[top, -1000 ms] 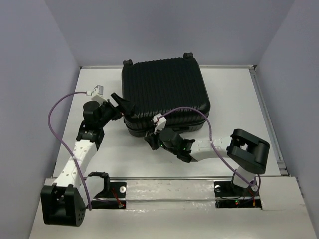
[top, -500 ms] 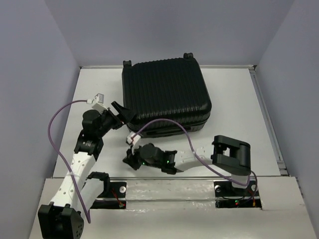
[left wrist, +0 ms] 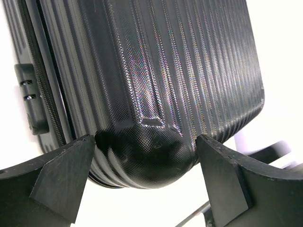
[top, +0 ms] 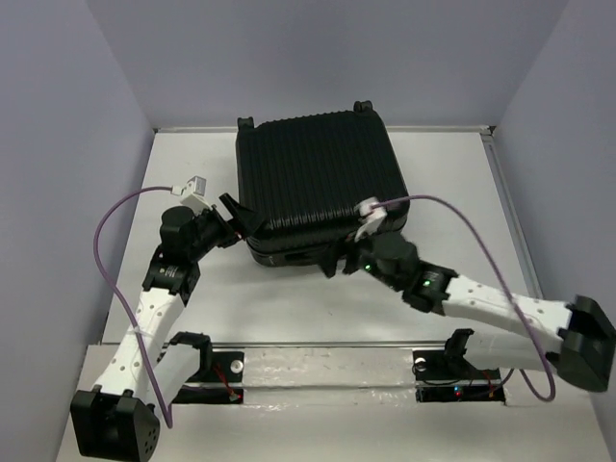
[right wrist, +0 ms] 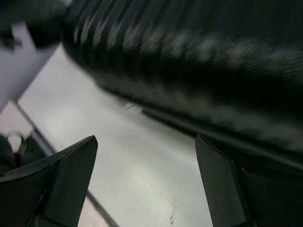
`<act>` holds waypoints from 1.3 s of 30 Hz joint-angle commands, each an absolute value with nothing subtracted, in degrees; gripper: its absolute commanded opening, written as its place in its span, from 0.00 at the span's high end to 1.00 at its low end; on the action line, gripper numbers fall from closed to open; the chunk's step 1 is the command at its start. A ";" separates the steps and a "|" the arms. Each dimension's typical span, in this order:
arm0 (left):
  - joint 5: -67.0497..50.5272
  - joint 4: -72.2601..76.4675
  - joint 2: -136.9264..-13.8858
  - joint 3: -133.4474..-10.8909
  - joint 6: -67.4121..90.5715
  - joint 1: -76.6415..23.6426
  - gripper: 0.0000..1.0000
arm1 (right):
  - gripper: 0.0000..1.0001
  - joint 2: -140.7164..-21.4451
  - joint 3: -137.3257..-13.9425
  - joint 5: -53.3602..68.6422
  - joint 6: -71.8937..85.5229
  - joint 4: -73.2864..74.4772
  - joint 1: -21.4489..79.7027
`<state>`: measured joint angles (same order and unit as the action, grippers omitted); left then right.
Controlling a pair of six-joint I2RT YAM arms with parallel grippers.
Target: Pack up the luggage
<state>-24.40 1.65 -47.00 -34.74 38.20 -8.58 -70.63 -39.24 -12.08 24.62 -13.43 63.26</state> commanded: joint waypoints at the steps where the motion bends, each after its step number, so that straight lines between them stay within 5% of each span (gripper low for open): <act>1: -20.85 2.29 -45.09 -35.51 33.84 -9.23 0.01 | 0.08 -54.86 -42.00 -17.75 27.16 1.30 47.08; 6: -15.74 0.70 -44.38 -35.42 31.47 -9.84 0.01 | 0.01 -53.86 -51.30 -13.81 25.76 7.82 29.56; 11: -12.92 0.09 -45.70 -35.24 30.76 -11.77 0.01 | 0.00 -69.67 -61.66 1.88 24.79 8.26 13.74; 19: -13.28 1.93 -45.88 -34.37 31.72 -17.21 0.01 | 0.01 -90.16 -74.26 23.36 24.78 8.44 13.71; 26: -0.62 4.57 -44.29 -31.91 38.05 -39.09 0.01 | 0.05 -105.81 -87.78 40.32 23.73 8.26 16.52; 33: 7.45 8.00 -47.90 -34.96 40.18 -52.36 0.01 | 0.03 -119.67 -109.12 47.72 27.24 12.11 17.05; 39: 11.69 5.89 -48.34 -42.96 35.78 -52.91 0.01 | 0.00 -127.35 -132.86 46.50 31.19 17.75 16.53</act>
<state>9.41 -0.38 -48.42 -35.79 37.52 -52.88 -127.09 -119.92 34.33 23.57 10.81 12.47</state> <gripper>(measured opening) 0.996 0.995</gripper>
